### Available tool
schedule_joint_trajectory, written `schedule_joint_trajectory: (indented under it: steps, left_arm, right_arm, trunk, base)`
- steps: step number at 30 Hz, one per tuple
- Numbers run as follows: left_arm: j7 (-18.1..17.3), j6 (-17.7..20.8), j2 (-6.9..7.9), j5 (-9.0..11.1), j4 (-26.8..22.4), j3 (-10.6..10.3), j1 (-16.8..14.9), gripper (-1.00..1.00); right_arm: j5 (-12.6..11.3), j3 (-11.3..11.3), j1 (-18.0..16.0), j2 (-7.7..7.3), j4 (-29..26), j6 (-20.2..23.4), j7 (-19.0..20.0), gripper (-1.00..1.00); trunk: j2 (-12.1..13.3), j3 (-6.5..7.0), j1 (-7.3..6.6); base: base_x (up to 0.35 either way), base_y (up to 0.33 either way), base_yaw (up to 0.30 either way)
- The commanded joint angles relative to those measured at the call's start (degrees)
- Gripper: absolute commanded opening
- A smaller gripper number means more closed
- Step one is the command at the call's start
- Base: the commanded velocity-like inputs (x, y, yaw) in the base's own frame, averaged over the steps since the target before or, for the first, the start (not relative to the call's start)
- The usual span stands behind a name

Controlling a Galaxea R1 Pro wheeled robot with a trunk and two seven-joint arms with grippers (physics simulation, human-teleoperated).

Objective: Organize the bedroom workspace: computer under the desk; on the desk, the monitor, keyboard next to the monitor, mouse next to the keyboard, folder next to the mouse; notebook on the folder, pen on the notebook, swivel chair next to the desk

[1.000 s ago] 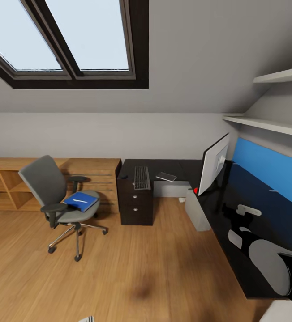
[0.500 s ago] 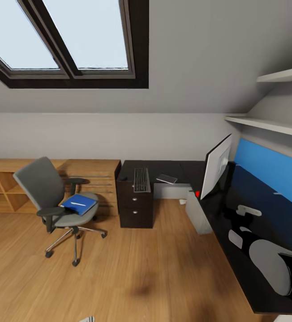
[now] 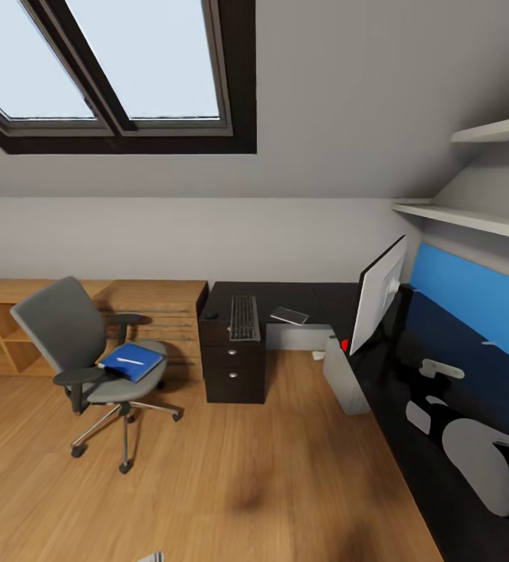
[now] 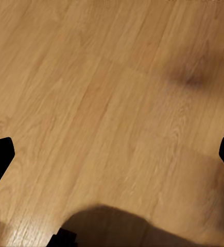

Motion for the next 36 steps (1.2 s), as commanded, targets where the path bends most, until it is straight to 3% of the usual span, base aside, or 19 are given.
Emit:
schedule_joint_trajectory:
  steps: [1,8,36]
  left_arm:
    - [0.4,-0.4,0.09,0.6,-0.1,-0.5,-0.1,1.0]
    - [0.4,-0.4,0.04,0.6,-0.1,-0.5,-0.1,1.0]
    - [0.4,-0.4,0.04,0.6,0.0,-0.6,-0.1,1.0]
  right_arm:
    - [-0.4,0.0,-0.1,-0.14,0.1,-0.1,0.1,1.0]
    - [-0.4,0.0,-0.1,-1.0,0.1,0.7,0.1,1.0]
    - [-0.4,0.0,-0.1,-1.88,0.0,1.7,0.1,1.0]
  trunk:
    - [-0.1,-0.08,0.01]
    - [-0.1,-0.08,0.01]
    - [-0.1,-0.08,0.01]
  base:
    - [0.03,-0.015,0.0]
    - [0.094,-0.003,0.0]
    - [0.132,-0.027,0.0]
